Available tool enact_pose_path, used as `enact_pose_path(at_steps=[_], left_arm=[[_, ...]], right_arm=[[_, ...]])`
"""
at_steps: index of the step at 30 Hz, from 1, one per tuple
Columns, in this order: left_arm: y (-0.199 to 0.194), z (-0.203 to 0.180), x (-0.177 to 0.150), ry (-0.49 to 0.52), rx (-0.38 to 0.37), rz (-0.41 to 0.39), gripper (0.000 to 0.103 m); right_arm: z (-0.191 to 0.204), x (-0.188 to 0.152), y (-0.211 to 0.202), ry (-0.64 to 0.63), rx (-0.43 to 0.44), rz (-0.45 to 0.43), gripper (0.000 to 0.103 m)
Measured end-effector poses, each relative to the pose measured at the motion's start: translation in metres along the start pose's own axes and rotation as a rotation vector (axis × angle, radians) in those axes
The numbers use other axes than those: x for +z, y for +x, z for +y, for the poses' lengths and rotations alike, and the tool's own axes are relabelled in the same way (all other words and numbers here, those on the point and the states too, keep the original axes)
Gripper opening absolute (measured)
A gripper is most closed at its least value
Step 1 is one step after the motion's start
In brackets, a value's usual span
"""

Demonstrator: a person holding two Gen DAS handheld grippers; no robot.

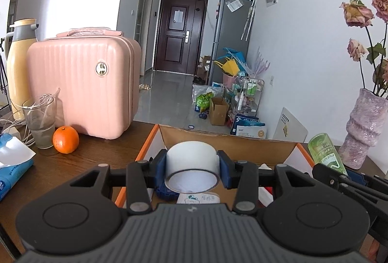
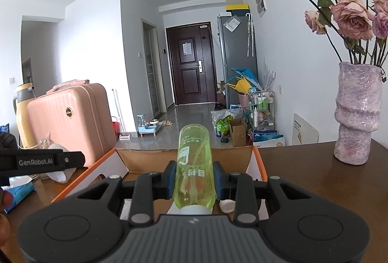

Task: Organize rigid objects
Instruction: 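Carry the tape roll and green bottle over the red box with both grippers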

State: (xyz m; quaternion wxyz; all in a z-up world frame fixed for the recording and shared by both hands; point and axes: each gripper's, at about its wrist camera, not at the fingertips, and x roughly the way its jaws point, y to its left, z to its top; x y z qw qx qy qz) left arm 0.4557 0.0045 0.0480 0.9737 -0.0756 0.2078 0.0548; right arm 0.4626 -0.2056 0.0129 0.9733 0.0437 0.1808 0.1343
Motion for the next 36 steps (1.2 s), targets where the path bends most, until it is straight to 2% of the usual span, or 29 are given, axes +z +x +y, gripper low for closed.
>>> enact_pose_path(at_steps=[26,36], left_arm=[[0.046,-0.018,0.000,0.069,0.027,0.049,0.044],[0.071,-0.024,-0.005,0.115,0.054,0.119,0.044]], right_arm=[[-0.002,0.005,0.048,-0.030,-0.008,0.057,0.030],[-0.002,0.005,0.060,-0.042,-0.026,0.089,0.030]])
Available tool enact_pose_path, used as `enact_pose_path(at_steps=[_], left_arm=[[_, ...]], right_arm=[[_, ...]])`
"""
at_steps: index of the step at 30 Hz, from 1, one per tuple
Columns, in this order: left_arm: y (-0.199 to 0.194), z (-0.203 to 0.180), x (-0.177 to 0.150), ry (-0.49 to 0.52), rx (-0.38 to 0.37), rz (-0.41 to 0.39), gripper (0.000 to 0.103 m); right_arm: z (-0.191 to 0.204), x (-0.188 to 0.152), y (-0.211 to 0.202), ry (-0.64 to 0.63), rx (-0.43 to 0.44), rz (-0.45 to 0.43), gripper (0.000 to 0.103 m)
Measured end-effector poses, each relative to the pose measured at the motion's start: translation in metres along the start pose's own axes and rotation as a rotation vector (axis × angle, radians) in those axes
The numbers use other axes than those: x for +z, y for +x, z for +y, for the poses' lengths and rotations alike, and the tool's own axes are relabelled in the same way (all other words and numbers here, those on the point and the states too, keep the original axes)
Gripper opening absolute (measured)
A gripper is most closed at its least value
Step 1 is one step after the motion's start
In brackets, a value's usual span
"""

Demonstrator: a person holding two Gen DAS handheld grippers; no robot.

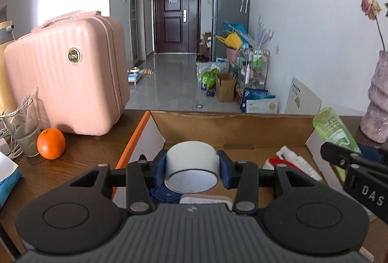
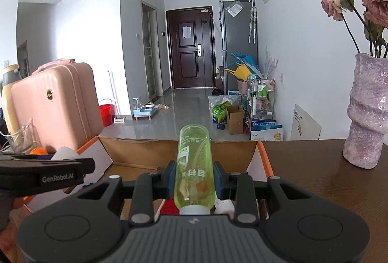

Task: Organize rigid objects
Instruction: 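Open the right gripper to drop the green bottle into the box while the left lowers the tape roll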

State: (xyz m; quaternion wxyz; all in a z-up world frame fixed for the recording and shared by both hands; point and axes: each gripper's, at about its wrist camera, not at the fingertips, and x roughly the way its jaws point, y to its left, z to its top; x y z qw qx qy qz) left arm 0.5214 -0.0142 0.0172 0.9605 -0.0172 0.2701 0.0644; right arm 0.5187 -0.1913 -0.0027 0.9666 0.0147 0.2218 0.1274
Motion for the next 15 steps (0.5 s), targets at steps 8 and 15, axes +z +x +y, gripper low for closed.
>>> enact_pose_path(at_steps=[8,15], left_arm=[[0.016,0.003,0.000,0.009,0.018,0.031,0.044],[0.016,0.007,0.000,0.011,0.009,0.046,0.089]], right_arm=[[-0.001,-0.002,0.006,-0.007,-0.008,0.022,0.030],[-0.005,0.002,0.006,0.009,-0.005,0.041,0.060]])
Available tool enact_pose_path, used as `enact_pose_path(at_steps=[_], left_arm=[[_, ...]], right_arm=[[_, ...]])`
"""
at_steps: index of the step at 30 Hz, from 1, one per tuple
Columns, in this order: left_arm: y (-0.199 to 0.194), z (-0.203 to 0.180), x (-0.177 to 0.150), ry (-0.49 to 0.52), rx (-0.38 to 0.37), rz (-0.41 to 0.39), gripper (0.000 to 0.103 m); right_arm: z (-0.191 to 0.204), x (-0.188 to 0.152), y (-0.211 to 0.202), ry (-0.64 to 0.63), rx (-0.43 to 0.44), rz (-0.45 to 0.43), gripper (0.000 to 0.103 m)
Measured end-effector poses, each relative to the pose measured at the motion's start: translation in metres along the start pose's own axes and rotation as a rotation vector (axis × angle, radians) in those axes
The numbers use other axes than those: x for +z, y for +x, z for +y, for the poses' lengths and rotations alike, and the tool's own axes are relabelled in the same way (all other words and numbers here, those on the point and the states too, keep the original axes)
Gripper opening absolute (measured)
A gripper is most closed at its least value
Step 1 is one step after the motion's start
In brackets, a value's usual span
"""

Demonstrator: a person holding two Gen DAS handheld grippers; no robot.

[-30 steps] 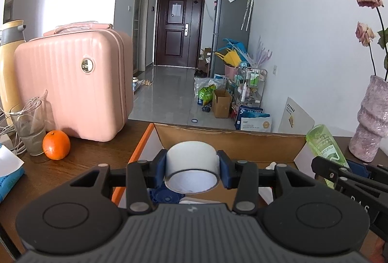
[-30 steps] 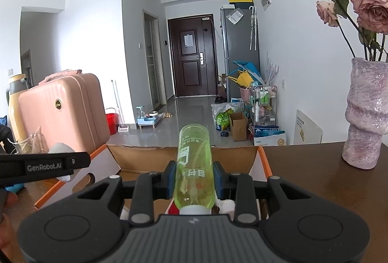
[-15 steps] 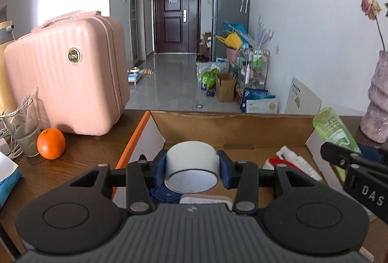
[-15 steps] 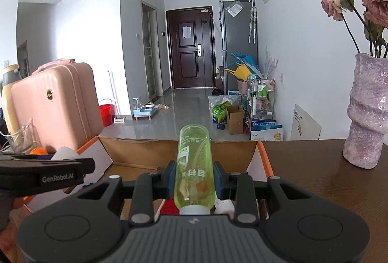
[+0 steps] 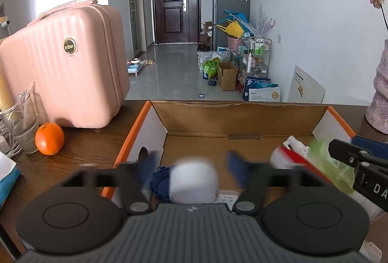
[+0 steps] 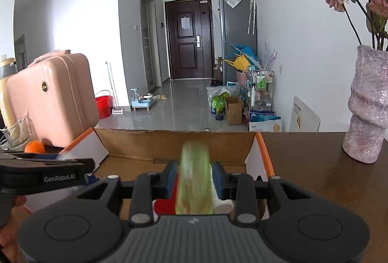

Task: Organize rigid objects
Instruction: 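Open the right gripper to drop the green bottle into the box while the left lowers the tape roll, then open the left gripper to release the tape roll and withdraw both tools from the box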

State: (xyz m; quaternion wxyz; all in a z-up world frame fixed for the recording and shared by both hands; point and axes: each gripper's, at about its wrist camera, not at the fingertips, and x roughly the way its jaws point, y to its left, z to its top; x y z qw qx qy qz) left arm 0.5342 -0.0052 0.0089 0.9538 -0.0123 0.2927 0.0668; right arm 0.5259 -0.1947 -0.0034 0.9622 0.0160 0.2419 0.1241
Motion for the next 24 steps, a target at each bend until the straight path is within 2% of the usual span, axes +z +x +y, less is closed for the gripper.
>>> enact_pose_path(at_steps=[1,2,3,4,6,8,12,24], left_arm=[[-0.001,0.000,0.000,-0.002,0.008,-0.007,0.097],[-0.002,0.001,0.000,-0.005,0.020,-0.013,0.099],[-0.003,0.002,0.000,-0.011,0.026,-0.015,0.103],[-0.004,0.003,0.000,-0.019,0.027,-0.018,0.103],[-0.004,0.005,0.001,-0.029,0.023,-0.021,0.103],[-0.005,0.005,0.001,-0.030,0.025,-0.022,0.103],[-0.004,0.005,0.002,-0.025,0.030,-0.024,0.103],[-0.012,0.008,0.002,-0.039,0.037,-0.034,0.103]], right_arm=[[0.000,0.001,-0.001,-0.002,-0.004,-0.006,0.068],[0.000,0.001,-0.002,-0.005,-0.006,-0.009,0.076],[0.000,0.001,-0.003,-0.006,-0.008,-0.011,0.077],[0.000,0.002,-0.003,-0.006,-0.013,-0.011,0.079],[0.001,0.002,-0.003,-0.011,-0.018,-0.010,0.095],[0.002,0.001,-0.003,-0.013,-0.019,-0.009,0.099],[0.003,0.001,-0.003,-0.011,-0.025,-0.008,0.103],[0.003,-0.001,-0.009,0.007,-0.028,-0.011,0.103]])
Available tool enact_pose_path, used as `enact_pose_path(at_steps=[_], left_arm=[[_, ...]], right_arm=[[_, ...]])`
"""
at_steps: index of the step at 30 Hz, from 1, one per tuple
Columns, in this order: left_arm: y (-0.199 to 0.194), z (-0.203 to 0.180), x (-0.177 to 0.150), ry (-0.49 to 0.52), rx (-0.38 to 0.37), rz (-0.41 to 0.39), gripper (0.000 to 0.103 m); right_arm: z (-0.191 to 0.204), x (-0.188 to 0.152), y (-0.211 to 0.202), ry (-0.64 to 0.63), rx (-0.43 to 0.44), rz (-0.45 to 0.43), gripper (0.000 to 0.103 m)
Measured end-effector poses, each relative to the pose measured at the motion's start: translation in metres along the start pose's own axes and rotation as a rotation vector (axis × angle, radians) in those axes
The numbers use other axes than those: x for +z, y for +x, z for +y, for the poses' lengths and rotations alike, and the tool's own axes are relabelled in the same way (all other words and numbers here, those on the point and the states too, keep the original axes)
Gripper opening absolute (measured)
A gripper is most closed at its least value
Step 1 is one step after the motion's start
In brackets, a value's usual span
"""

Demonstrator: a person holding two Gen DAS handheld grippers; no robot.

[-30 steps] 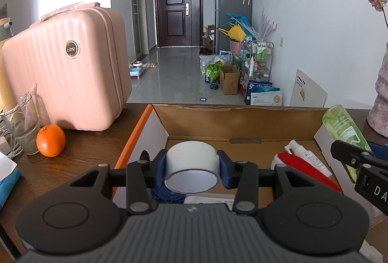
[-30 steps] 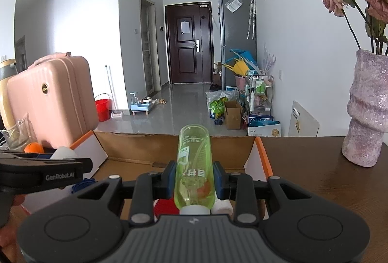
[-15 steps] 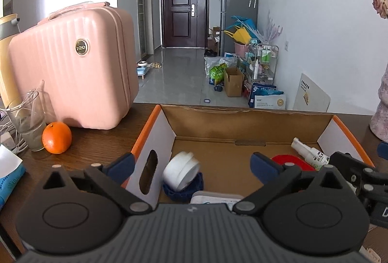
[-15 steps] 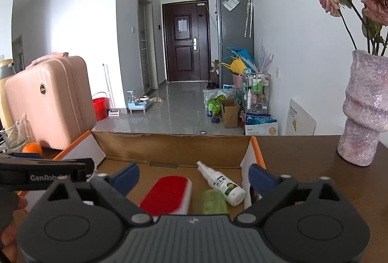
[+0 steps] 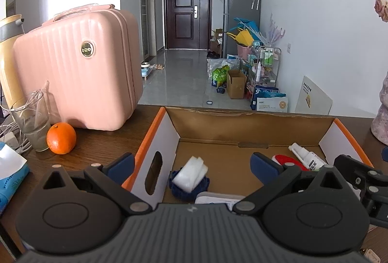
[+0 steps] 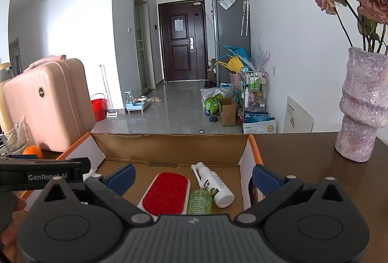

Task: Organize rigid objects
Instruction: 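Open the left gripper to release the tape roll and withdraw both tools from the box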

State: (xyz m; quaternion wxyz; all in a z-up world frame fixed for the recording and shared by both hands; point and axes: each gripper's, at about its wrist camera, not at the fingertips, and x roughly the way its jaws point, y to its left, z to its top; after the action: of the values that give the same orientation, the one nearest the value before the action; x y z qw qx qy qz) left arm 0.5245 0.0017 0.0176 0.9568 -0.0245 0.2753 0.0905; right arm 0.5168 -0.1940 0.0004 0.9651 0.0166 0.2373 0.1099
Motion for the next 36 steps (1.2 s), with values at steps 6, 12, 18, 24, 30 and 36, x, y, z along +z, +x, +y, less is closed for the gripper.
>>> enact_pose_path(at_steps=[6,12,18,24,30,36], left_arm=[[-0.005,0.001,-0.001,0.005,0.004,-0.013,0.103],[-0.018,0.007,-0.003,-0.008,0.003,-0.037,0.103],[-0.036,0.013,-0.007,-0.009,-0.004,-0.069,0.103],[-0.055,0.017,-0.016,0.006,-0.021,-0.088,0.103],[-0.074,0.024,-0.025,0.006,-0.019,-0.105,0.103],[-0.091,0.031,-0.035,0.005,-0.015,-0.111,0.103]], right_arm=[[0.002,0.001,-0.006,-0.003,0.009,-0.013,0.103],[0.009,-0.003,-0.018,-0.023,0.012,-0.032,0.103],[0.013,-0.007,-0.036,-0.040,0.019,-0.065,0.103],[0.017,-0.014,-0.055,-0.056,0.030,-0.087,0.103],[0.017,-0.020,-0.075,-0.055,0.050,-0.098,0.103],[0.020,-0.029,-0.093,-0.060,0.054,-0.104,0.103]])
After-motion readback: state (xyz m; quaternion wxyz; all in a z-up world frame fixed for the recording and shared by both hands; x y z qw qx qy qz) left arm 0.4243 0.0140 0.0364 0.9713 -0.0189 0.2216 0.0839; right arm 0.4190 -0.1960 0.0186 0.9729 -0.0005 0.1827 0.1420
